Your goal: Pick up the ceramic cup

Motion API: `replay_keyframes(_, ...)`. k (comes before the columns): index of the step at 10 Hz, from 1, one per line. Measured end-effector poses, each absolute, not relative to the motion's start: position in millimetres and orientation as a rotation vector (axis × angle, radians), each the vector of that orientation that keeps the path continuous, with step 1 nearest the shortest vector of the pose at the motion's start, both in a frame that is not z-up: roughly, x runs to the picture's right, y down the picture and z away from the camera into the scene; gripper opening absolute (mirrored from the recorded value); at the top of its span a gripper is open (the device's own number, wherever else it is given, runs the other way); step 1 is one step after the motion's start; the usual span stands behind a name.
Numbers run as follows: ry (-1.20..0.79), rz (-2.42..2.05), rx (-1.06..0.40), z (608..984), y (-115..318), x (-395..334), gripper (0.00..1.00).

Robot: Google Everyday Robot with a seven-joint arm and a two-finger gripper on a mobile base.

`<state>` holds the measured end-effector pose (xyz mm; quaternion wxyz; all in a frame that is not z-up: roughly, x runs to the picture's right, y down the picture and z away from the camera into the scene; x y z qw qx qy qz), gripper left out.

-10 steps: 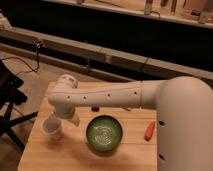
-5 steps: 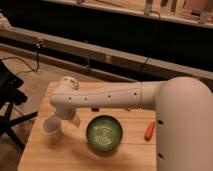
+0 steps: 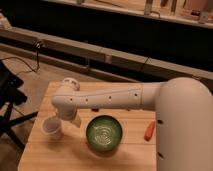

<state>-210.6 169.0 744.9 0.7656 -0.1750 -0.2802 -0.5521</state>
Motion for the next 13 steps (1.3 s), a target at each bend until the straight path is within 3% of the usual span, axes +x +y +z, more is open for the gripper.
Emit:
replay_keyframes(8, -0.674, -1.228, -0.435, 756, 191, -225, 0.80)
replay_keyframes(9, -0.676, -1.231, -0.436, 758, 193, -225, 0.76)
replay_keyframes(13, -0.667, -1.237, -0.423, 747, 176, -221, 0.32)
